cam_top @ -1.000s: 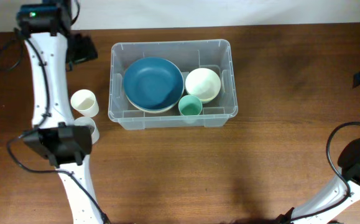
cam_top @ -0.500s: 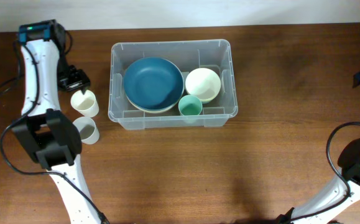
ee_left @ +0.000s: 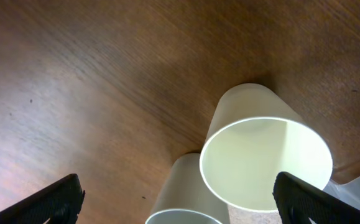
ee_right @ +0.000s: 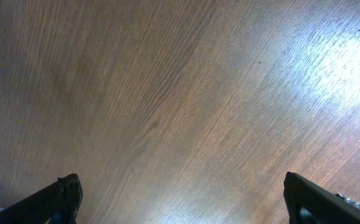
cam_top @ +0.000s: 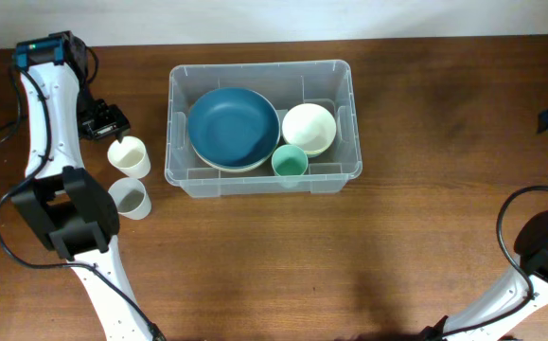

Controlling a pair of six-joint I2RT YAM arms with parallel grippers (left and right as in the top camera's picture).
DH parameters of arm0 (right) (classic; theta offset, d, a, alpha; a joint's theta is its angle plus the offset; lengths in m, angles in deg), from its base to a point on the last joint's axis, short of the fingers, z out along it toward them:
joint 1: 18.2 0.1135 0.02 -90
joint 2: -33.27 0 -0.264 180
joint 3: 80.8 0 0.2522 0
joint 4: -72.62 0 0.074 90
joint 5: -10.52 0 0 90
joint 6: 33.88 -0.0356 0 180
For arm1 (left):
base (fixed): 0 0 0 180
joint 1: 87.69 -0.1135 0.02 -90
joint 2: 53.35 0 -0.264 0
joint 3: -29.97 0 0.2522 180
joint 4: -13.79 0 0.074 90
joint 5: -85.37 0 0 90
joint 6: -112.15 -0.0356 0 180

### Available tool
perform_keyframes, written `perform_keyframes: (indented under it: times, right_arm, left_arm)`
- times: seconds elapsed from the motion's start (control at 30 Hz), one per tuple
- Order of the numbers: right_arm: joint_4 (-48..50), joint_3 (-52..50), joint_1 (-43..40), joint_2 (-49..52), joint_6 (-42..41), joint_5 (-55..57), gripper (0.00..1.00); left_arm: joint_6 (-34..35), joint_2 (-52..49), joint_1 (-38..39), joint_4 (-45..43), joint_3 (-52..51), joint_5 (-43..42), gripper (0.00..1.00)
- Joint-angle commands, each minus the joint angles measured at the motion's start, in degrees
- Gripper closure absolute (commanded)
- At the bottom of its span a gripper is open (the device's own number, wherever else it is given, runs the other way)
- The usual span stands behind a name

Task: Pack container
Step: 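Grasp the cream cup's rim with the left gripper and lift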

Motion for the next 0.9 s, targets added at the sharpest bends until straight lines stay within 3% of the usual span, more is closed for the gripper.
perform_keyframes:
  times: [0.0, 0.73, 0.77, 0.83, 0.87]
  right_arm:
    - [0.02, -0.31, -0.13, -1.07, 0.39, 0.92, 0.01]
    - [0.02, -0.31, -0.13, -1.07, 0.39, 0.92, 0.01]
    - [0.02, -0.31, -0.13, -1.07, 0.42, 0.92, 0.01]
    - [0.02, -0.31, -0.13, -1.07, 0.39, 0.92, 0.01]
    - [0.02, -0.31, -0.13, -1.07, 0.42, 0.92, 0.01]
  left_arm:
    - [-1.33, 1.29, -0.13, -1.49, -3.02, -0.98, 0.00]
    - [-2.86, 1.29, -0.13, -14.40, -15.56, -5.90, 0.02]
    - [-2.86, 1.29, -0.13, -14.58, -15.56, -5.90, 0.11]
    - [-2.84, 1.29, -0.15, -14.95, -15.56, -5.90, 0.44]
    - [-2.82, 1.29, -0.15, -15.12, -15.56, -5.92, 0.55]
